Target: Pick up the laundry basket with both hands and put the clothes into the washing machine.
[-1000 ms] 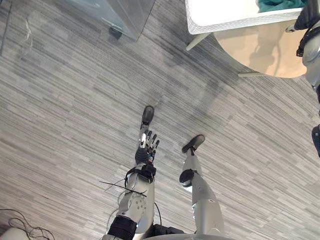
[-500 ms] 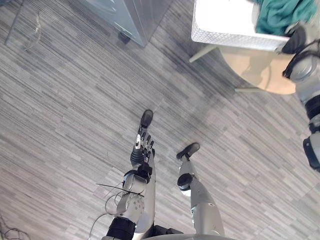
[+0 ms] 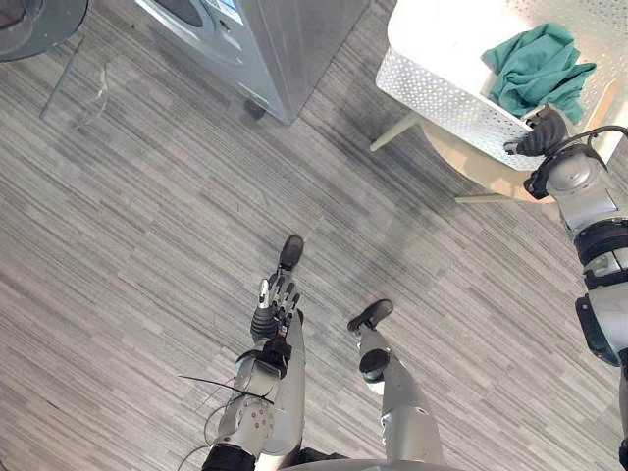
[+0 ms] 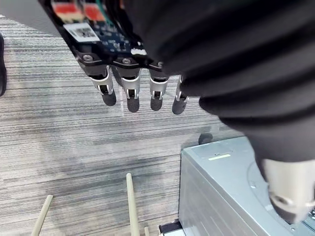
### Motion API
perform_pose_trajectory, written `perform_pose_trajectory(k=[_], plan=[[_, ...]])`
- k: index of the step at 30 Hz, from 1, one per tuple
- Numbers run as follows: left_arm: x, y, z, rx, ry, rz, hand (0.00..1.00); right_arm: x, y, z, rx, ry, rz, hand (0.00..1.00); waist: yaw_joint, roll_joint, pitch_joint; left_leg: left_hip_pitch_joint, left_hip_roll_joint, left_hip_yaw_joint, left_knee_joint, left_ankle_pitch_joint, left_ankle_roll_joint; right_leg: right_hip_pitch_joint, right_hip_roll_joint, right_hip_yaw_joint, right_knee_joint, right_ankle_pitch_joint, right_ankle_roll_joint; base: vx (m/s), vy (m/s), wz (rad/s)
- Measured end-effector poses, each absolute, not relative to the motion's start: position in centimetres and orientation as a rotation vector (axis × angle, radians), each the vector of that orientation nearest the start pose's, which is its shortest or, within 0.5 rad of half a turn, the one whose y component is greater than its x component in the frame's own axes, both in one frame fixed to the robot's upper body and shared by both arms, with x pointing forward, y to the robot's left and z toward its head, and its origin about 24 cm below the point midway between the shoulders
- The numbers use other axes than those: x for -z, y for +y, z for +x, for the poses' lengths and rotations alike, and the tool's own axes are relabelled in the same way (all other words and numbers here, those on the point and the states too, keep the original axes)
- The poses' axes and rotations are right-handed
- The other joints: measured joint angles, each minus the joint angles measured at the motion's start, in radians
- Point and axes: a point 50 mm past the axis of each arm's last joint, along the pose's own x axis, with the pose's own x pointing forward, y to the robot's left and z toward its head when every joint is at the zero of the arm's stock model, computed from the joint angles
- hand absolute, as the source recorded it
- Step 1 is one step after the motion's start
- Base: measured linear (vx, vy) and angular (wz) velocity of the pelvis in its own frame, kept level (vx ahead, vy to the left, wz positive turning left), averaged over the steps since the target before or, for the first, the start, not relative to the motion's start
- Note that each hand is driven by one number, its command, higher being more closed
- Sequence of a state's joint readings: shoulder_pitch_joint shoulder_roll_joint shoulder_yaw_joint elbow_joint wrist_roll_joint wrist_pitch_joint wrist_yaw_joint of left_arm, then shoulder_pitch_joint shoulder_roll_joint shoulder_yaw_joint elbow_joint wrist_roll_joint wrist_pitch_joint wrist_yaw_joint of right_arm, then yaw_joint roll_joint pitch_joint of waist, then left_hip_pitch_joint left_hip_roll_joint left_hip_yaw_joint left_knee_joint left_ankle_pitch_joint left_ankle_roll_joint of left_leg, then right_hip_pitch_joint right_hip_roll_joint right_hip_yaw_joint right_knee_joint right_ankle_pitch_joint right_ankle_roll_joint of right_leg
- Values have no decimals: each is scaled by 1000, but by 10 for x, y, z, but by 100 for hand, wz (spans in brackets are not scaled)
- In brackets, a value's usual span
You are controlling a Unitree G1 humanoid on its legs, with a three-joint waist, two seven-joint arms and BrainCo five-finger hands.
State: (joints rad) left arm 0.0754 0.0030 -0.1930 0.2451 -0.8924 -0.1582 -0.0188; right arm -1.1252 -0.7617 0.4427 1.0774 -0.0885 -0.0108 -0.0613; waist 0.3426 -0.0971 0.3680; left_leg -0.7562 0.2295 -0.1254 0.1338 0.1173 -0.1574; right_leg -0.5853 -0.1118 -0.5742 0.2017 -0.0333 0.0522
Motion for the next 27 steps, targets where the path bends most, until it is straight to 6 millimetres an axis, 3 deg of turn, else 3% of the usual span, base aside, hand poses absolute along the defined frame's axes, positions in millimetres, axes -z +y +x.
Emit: perform_pose_trajectory(k=[1, 9, 13, 17, 21, 27], plan=[[22, 119, 225, -32, 216, -864, 0, -225, -295, 396, 283, 1, -971, 0, -1, 0, -3, 1, 0, 1, 0, 0, 0, 0, 0, 1, 0, 0, 0, 1, -7, -6], [21, 119, 227, -34, 211, -866, 0, -224, -280, 401, 227, -2, -951, 0, -5, -1, -20, 15, 13, 37, 0, 0, 0, 6, 14, 29, -32, 31, -14, 7, -8, -11], [20, 122, 228, -23, 205, -846, 0, -226, -256, 406, 121, -48, -911, 0, -34, -2, -20, 52, 27, 51, 0, 0, 0, 43, 31, 45, -58, 43, -15, 9, -26, -13], [17, 127, 230, 12, 188, -818, 0, -244, -233, 406, 31, -178, -844, 0, -56, -4, -22, 61, 50, 79, 4, 0, 0, 50, 64, 79, -113, 82, -25, -18, -33, -29], [12, 133, 235, 44, 166, -782, 0, -253, -237, 403, 9, -191, -827, 0, -59, -6, -21, 65, 66, 89, 12, -2, 0, 70, 93, 90, -167, 118, -27, 1, -43, -17], [13, 146, 234, 68, 162, -720, 0, -304, -219, 397, -42, -366, -816, 0, -82, -43, -16, 66, 67, 100, 18, -3, -1, 97, 119, 116, -259, 175, -26, 4, -12, -12]])
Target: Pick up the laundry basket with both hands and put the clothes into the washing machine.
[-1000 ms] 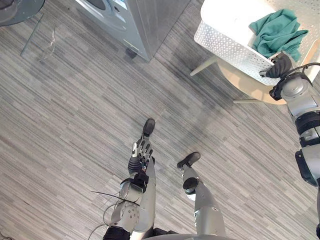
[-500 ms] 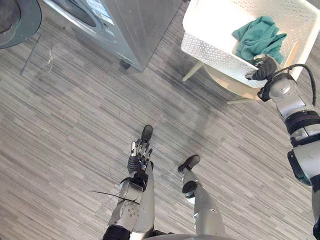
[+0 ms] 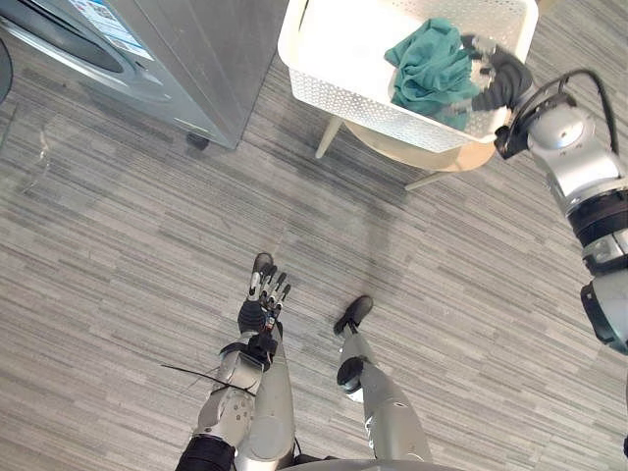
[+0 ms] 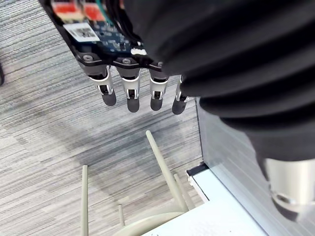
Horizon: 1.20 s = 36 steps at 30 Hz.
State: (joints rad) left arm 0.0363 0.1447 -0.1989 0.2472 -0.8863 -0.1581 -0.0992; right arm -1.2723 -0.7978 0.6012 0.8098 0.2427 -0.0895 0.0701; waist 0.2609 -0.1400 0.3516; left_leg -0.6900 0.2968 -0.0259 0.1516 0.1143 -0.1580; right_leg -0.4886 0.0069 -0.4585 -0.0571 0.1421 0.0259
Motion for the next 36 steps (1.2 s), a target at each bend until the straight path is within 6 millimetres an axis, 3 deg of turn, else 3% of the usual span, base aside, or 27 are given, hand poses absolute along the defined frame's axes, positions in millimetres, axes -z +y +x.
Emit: perform_pose_trajectory(k=[3, 9, 12, 15, 22, 24, 27, 28, 36], plan=[[11, 150, 236, 84, 157, -696, 0, -326, -221, 397, 6, -398, -853, 0, 4, -19, 8, -12, -3, -3, 0, -2, -1, 5, 4, 6, -42, 25, 2, 2, 4, -1], [6, 148, 241, 68, 140, -706, 0, -355, -240, 398, 235, -388, -934, 0, 50, -17, 25, -59, -25, -29, -7, 0, 0, -31, -6, -15, -46, 30, 0, 30, 58, 10], [5, 141, 241, 73, 133, -735, 0, -355, -246, 399, 293, -344, -1050, 0, 53, -12, 42, -90, -36, -52, -8, 3, 2, -46, -17, -41, -47, 30, 2, 76, 63, 24], [-2, 130, 243, 81, 108, -824, 0, -352, -236, 404, 294, -290, -1265, 0, 58, -2, 76, -117, -54, -56, -15, 5, 6, -65, -33, -61, -47, 29, 4, 88, 58, 17], [-14, 111, 244, 133, 71, -911, 0, -356, -241, 403, 319, -260, -1336, 0, 59, 13, 93, -137, -63, -53, -69, 37, 15, -106, -43, -65, -47, 22, 14, 27, 20, 2], [-15, 104, 243, 156, 79, -918, 0, -369, -250, 396, 351, -260, -1354, 0, 60, 14, 94, -137, -65, -55, -114, 65, 12, -125, -45, -69, -48, 21, 14, 16, 26, 7], [-17, 89, 240, 203, 91, -942, 0, -378, -283, 382, 456, -215, -1348, 0, 79, 33, 106, -156, -73, -74, -183, 106, 10, -161, -49, -91, -48, 14, 23, 14, 28, 14], [-18, 86, 240, 212, 92, -946, 0, -380, -292, 379, 497, -205, -1339, 100, 84, 34, 106, -174, -75, -74, -196, 112, 9, -179, -51, -95, -48, 16, 24, 15, 25, 10], [-47, 77, 242, 255, -14, -1069, 0, -396, -310, 364, 645, -265, -1238, 100, 83, 41, 100, -203, -107, -66, -205, 123, 6, -212, -82, -91, -48, 28, 30, 37, 53, 5]])
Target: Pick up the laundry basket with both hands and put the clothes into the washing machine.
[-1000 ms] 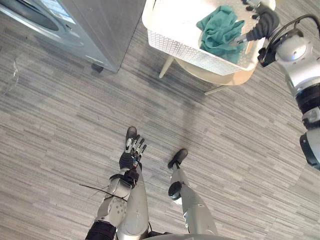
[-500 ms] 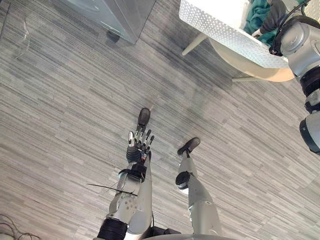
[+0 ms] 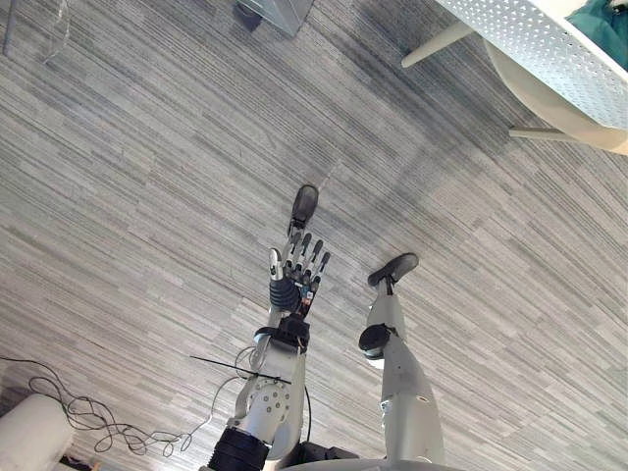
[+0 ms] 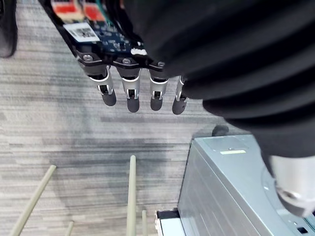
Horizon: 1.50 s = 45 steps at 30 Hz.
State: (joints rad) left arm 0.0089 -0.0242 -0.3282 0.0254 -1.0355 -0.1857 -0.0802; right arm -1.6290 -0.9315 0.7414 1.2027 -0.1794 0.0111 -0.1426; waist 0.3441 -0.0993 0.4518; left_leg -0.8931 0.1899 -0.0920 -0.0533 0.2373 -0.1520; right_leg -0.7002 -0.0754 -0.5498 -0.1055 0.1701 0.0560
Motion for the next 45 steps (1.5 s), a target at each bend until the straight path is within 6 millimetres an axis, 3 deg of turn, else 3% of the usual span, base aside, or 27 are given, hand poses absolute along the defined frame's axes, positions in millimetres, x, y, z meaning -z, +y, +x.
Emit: perform_pose_trajectory(k=[5, 8, 15, 20, 26, 29, 32, 35, 39, 41, 45], plan=[[-54, 66, 240, 286, -17, -1111, 0, -383, -294, 377, 598, -269, -1210, 100, 0, 25, -14, 42, 3, 23, 2, 3, 4, 24, -3, 32, 3, 4, -3, 39, 65, -11], [-53, 65, 240, 277, -6, -1109, 0, -371, -293, 382, 569, -251, -1168, 100, -2, 57, -31, 60, 9, 26, 6, 3, 4, 43, 2, 34, 5, 4, -3, 16, 40, -4], [-62, 70, 241, 264, -46, -1114, 0, -362, -293, 384, 606, -288, -999, 100, -11, 59, -32, 112, 22, 36, 34, 3, 4, 102, 13, 40, 6, 8, -9, -21, 50, -1], [-61, 78, 242, 251, -67, -1036, 0, -386, -282, 367, 710, -541, -819, 100, -53, 59, -32, 168, 23, 35, 41, 2, 4, 160, 12, 38, 16, 3, -9, -17, 70, 5], [-60, 94, 243, 263, -93, -755, 0, -397, -290, 337, 870, -750, -553, 100, -80, 59, -32, 295, 30, 17, 44, -2, 0, 201, -37, 32, 265, -141, -9, 11, 54, 16], [-60, 104, 244, 269, -108, -617, 0, -408, -277, 323, 887, -876, -484, 100, -96, 58, -33, 363, 34, 29, 44, -22, 6, 226, -53, 49, 350, -187, -7, 4, -14, 1], [-58, 115, 243, 260, -112, -530, 0, -405, -261, 319, 848, -952, -469, 100, -108, 55, -36, 430, 38, 62, 46, -34, 9, 263, -51, 82, 372, -196, -12, -21, -60, -22], [-56, 120, 242, 250, -112, -466, 0, -376, -252, 321, 793, -948, -486, 100, -120, 51, -106, 472, 39, 97, 55, -54, 16, 285, -42, 117, 363, -198, -9, -9, -45, -30], [-55, 137, 242, 168, -133, -335, 0, -324, -241, 316, 686, -911, -481, 100, -168, 42, -196, 560, 38, 137, 49, -85, 18, 358, -31, 156, 326, -198, -8, 44, -28, -24], [-64, 152, 248, 86, -188, -181, 0, -292, -229, 305, 561, -895, -490, 100, -205, 41, -265, 632, 37, 170, 4, -86, 18, 406, -23, 176, 293, -192, 1, 129, -5, -24], [-92, 156, 263, 40, -317, 35, 0, -268, -218, 289, 421, -893, -507, 100, -235, 40, -335, 698, 35, 202, -37, -84, 14, 447, -17, 201, 264, -185, 0, 124, 11, -17]])
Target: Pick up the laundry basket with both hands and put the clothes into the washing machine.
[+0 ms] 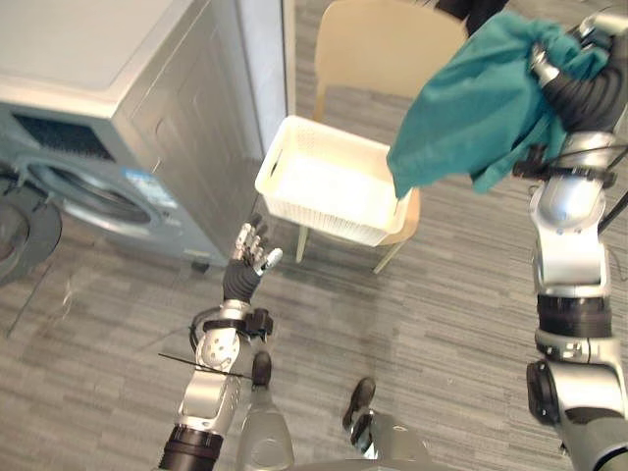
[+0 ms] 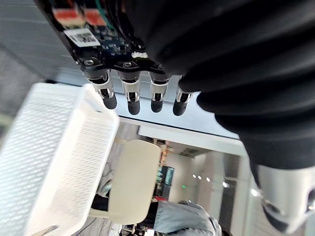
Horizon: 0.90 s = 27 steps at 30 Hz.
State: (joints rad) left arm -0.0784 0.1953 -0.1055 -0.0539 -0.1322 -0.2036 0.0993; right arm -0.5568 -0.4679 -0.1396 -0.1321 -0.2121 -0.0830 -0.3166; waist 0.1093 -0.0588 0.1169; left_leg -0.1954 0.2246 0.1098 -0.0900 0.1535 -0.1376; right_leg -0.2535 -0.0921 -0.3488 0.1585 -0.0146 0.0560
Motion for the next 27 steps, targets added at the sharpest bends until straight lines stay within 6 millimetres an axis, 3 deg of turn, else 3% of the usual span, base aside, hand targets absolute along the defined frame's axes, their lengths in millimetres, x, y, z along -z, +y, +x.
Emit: perform_pose_trajectory(k=[2, 6, 11, 14, 22, 27], plan=[[-125, 153, 274, 27, -461, 184, 0, -264, -210, 280, 309, -918, -503, 100, -28, -3, -19, 21, -1, 1, -2, 0, 0, 24, 1, 0, -8, 1, 0, 86, 12, 1], [-157, 140, 286, 46, -598, 288, 0, -259, -198, 275, 143, -926, -460, 100, -49, -1, -40, 41, -3, 1, -2, 0, 0, 47, 2, 3, -19, 1, 0, 31, 6, -2], [-168, 118, 290, 174, -644, 320, 0, -253, -185, 276, -10, -900, -390, 100, -71, 5, -45, 46, -6, 1, -2, -1, 2, 59, 3, 3, -40, 7, 10, -6, 22, 1], [-171, 97, 299, 351, -625, 341, 0, -255, -172, 272, -125, -914, -355, 100, -72, 18, -52, 39, -18, 0, -2, -1, 3, 59, -3, 9, -61, 28, 14, -24, 44, -2], [-191, 85, 320, 466, -602, 287, 0, -263, -141, 268, -328, -950, -262, 100, -95, 25, -51, 33, -41, -1, -2, -1, 5, 65, -16, 29, -122, 80, 25, -29, 45, -7], [-193, 82, 328, 531, -520, 126, 0, -269, -114, 266, -441, -975, -199, 100, -94, 76, -50, 26, -56, 5, -2, -6, 14, 78, -18, 50, -187, 121, 25, -30, 46, -6]])
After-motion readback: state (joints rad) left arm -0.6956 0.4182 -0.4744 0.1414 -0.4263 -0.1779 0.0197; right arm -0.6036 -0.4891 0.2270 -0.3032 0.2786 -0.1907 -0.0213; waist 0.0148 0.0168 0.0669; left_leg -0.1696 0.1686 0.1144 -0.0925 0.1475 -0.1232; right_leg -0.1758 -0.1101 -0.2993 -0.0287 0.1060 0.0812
